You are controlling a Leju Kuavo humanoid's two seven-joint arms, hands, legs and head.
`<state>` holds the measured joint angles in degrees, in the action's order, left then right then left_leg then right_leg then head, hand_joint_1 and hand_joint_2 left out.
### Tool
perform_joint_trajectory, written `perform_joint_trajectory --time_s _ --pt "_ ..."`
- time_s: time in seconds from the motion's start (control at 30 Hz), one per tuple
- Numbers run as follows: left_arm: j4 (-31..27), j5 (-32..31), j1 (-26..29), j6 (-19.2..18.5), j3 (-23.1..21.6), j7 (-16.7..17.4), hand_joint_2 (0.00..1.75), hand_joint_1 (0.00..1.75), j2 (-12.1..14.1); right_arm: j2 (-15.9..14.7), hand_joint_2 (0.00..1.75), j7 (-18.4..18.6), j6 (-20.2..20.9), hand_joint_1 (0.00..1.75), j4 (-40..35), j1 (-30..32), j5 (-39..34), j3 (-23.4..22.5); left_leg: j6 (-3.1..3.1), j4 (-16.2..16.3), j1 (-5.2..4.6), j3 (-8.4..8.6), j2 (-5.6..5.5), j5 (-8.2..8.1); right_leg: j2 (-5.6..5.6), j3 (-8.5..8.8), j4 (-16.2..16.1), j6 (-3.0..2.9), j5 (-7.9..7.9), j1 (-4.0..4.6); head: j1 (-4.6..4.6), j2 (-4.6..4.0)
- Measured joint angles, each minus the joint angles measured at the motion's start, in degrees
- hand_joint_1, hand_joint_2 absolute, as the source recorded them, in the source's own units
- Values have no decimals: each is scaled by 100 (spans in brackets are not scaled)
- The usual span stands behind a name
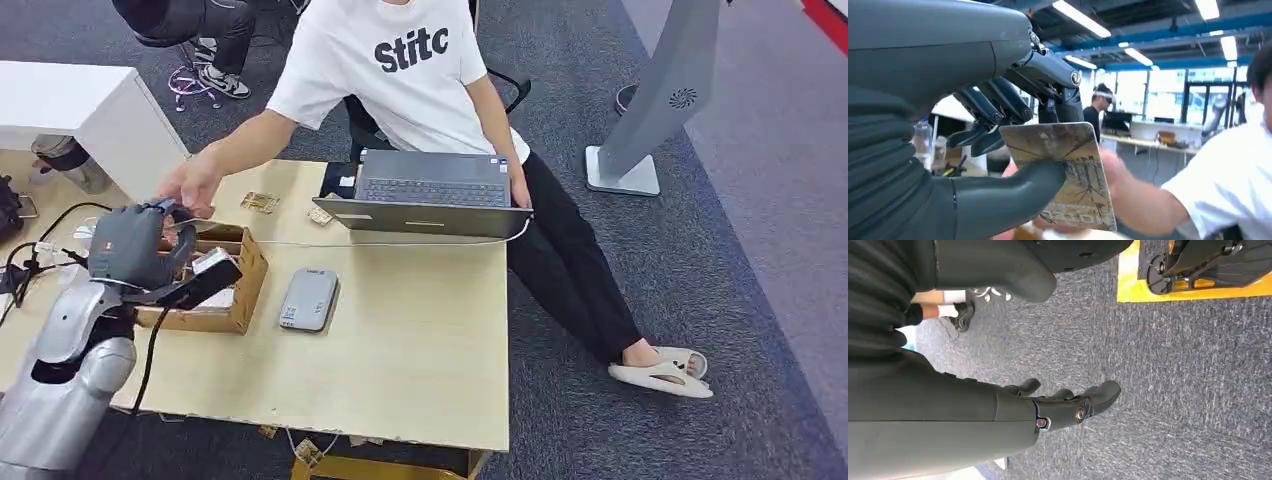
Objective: Pass the card to the sensor for recognition and then transmit it.
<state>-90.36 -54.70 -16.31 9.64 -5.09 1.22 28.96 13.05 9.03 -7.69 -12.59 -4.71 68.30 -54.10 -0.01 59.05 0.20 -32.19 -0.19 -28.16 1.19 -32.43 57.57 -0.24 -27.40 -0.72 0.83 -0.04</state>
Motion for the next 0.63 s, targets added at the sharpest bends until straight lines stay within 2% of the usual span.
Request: perform_joint_trajectory --time_s 0.13,0.33,0.37,0.47,0.63 --pt "445 -455 -632 228 -2 188 175 175 -114 2 175 39 7 0 0 -18 94 2 -1 2 0 1 -1 7 0 -2 0 -1 6 0 0 0" --pt "1439 -590 -1666 356 -4 260 175 175 -400 2 175 42 13 0 0 -45 159 15 -2 2 -1 -1 -2 19 -2 -2 0 0 22 0 0 0" --pt "1566 -555 -1772 400 -4 242 175 0 -462 2 175 42 13 0 0 -49 162 18 -4 2 -1 0 4 21 3 -3 0 -1 24 0 0 0" --pt "1821 -470 -1952 628 -4 197 175 0 -592 2 175 44 13 0 0 -54 186 20 -2 2 -1 -2 6 24 4 -6 0 -5 28 0 0 0" --pt "1919 -457 -1989 1105 -4 83 175 0 -785 2 175 57 7 0 0 -63 190 31 -2 2 -1 -8 5 23 4 -8 0 -5 28 0 -2 0"
